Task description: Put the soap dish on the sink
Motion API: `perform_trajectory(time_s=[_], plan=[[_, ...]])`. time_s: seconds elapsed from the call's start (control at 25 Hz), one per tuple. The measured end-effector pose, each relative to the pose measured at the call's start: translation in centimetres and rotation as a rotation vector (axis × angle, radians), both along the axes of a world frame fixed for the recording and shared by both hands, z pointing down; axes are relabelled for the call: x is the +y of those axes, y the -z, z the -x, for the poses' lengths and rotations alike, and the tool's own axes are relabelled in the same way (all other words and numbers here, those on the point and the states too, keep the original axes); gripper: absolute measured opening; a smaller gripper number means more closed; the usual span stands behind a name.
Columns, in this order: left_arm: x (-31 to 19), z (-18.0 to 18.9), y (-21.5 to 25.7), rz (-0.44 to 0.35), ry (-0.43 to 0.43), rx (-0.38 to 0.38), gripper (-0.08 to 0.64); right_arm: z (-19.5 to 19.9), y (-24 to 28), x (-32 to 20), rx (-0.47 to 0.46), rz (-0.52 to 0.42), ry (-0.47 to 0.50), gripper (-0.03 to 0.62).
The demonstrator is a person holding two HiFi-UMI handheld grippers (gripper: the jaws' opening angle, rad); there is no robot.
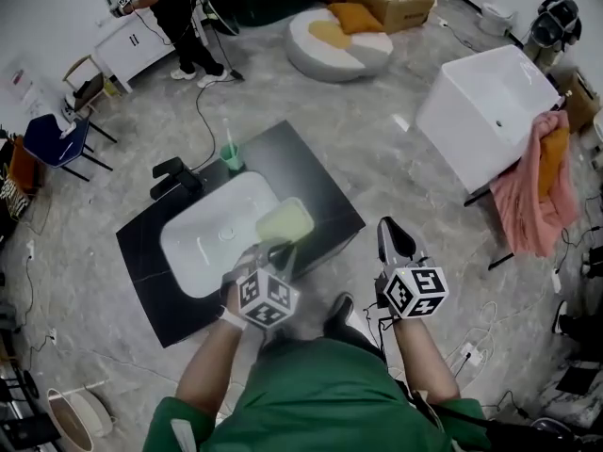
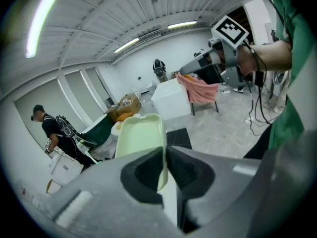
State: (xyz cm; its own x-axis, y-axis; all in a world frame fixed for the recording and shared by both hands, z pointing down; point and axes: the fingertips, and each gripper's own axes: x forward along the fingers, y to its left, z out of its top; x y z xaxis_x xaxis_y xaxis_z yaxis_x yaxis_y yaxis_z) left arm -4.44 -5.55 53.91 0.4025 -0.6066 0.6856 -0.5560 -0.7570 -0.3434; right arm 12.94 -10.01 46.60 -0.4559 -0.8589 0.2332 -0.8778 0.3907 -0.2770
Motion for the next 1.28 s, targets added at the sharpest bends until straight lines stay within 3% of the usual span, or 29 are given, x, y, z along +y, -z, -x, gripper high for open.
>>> perform_trajectory(time_s=[0.16, 0.52, 0.8, 1.08, 1.28], plan=[[-2.2, -2.2, -0.4, 0.000, 0.035, -0.065, 0.021, -2.3, -0.2, -3.3, -0.019, 0.002, 0.055, 0.017], [-7.4, -3.4, -2.5, 0.036, 0.120, -0.091, 0.021, -3.7, -1.7, -7.9, -0.015, -0.012, 0.155, 0.017], [-11.3, -3.1, -7.0, 0.069, 0.081, -0.125, 0.021, -3.4, -4.4, -12.3, -0.003, 0.035, 0.130, 0.017], [-15.0, -2.0, -10.4, 0.110, 0.053, -0.067, 0.021, -2.1, -2.8, -17.3, 0.094, 0.029, 0.096, 0.017], [-16.8, -0.8, -13.4, 0.152, 0.025, -0.074, 0.023, 0.6, -2.8, -19.7, 0.142, 0.027, 0.107, 0.017]])
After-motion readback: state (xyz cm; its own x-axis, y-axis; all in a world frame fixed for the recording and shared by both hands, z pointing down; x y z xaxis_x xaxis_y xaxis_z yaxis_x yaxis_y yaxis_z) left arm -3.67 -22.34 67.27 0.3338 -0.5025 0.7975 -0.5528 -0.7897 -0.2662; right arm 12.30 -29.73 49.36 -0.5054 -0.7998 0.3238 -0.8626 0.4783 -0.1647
